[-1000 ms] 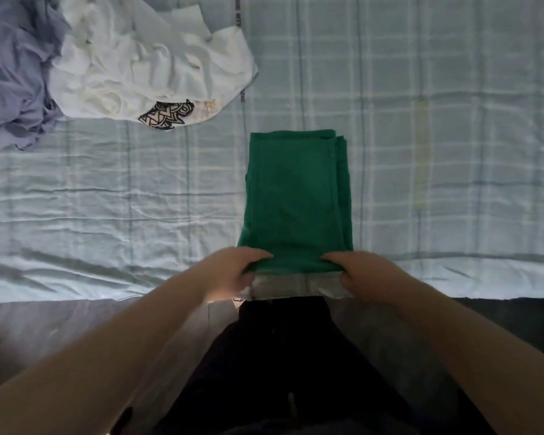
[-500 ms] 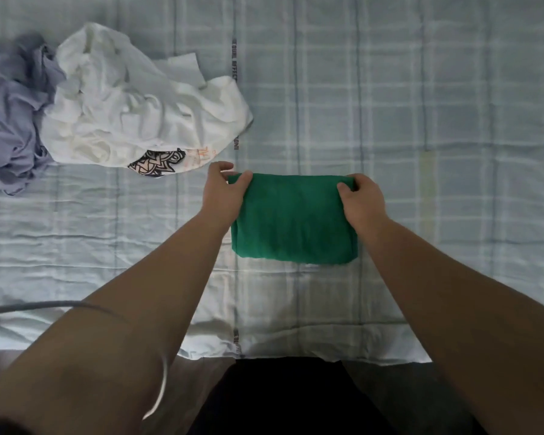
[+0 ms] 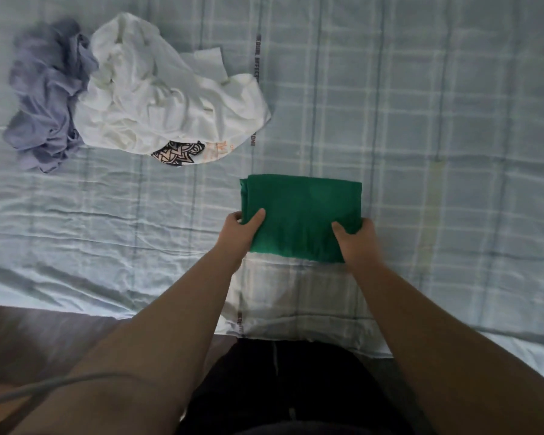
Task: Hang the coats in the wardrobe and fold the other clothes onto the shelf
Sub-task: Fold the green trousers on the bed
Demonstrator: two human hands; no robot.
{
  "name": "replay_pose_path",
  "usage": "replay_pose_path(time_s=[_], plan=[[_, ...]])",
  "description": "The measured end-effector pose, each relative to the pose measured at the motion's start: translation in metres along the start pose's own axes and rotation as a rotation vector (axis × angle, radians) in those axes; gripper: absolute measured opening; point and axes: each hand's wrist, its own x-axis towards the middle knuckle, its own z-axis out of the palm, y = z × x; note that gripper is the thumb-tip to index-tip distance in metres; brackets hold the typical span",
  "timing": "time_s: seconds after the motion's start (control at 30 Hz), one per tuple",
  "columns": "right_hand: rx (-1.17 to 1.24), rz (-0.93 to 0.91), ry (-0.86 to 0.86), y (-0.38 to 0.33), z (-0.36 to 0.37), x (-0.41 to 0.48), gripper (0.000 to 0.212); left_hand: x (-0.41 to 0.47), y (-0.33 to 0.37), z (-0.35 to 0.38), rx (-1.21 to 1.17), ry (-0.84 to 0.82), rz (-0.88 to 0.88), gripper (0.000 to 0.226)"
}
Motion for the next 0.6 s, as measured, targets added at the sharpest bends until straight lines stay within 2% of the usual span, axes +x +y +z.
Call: replay_pose_path(time_s=[0.07,0.17,0.27,0.4,0.6], plan=[[0.075,0.067,-0.085,-0.006,-0.005,0.008,0.039,0.004,0.009,-0.005,-0.069,-0.112,-0.084,0.074],[0.249,0.162,-0.275,-0.017,-0.020,0.007,0.028,0.004,0.020,-0.013,-0.183,-0.275,-0.181,0.055],[0.349,0.133,-0.439,-0.030,-0.029,-0.010,0.023,-0.016,0.025,-0.027,-0.293,-0.345,-0.151,0.048],[0.349,-0.001,-0.558,-0.066,-0.018,-0.061,0.038,-0.064,0.028,-0.076,-0.507,-0.313,-0.017,0.042],[0.231,-0.165,-0.743,-0.139,0.050,-0.191,0.035,-0.164,0.016,-0.220,-0.620,-0.160,0.219,0.058]])
